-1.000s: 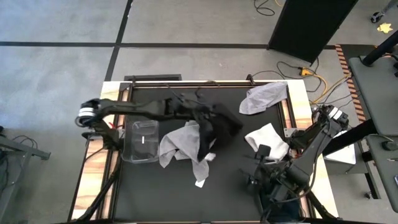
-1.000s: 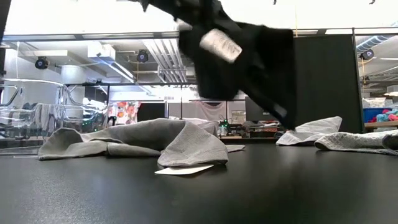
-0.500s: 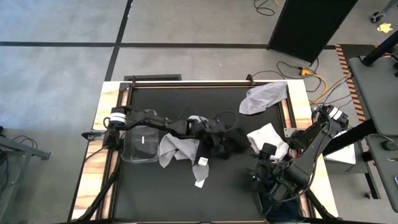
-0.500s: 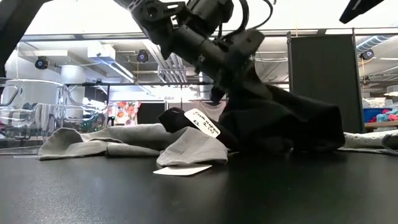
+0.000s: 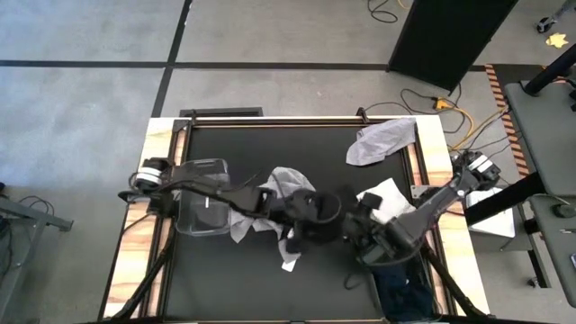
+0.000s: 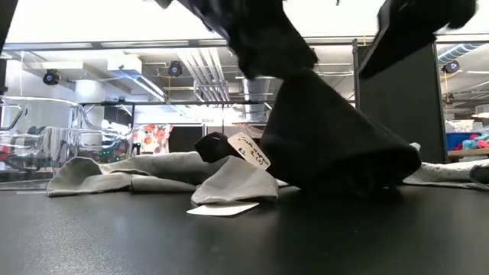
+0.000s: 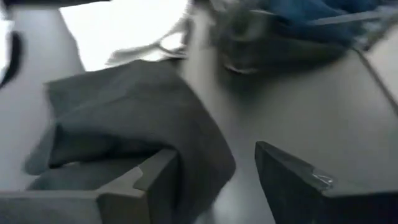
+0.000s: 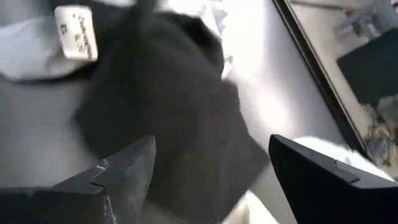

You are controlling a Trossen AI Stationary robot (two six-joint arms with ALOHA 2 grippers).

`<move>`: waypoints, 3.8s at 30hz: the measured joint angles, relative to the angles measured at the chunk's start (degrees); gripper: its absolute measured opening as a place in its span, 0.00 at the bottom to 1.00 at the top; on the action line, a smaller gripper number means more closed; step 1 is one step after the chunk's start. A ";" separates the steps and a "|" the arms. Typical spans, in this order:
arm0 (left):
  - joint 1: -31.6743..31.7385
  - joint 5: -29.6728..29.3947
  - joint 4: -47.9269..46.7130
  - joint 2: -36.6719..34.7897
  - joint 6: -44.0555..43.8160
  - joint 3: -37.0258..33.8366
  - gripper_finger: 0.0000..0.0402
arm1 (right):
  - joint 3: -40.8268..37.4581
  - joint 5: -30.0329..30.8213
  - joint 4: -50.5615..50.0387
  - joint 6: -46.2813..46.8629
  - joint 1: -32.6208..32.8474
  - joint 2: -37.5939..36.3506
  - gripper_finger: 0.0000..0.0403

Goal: Sort towels by color in basket
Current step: Put the black towel into the bottom transparent bin

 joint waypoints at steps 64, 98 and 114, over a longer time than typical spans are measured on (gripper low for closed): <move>-15.97 -31.32 14.05 -33.10 -14.74 -35.33 0.46 | -2.50 -30.93 30.28 -26.22 -4.45 -20.41 0.04; -15.90 -37.25 15.12 -32.86 -22.44 -36.87 0.46 | 34.69 -45.05 -27.08 33.14 14.05 -30.94 0.03; -15.25 -50.47 20.87 -32.86 -22.54 -36.83 0.46 | 38.04 -48.09 -30.47 23.45 14.03 -32.65 0.03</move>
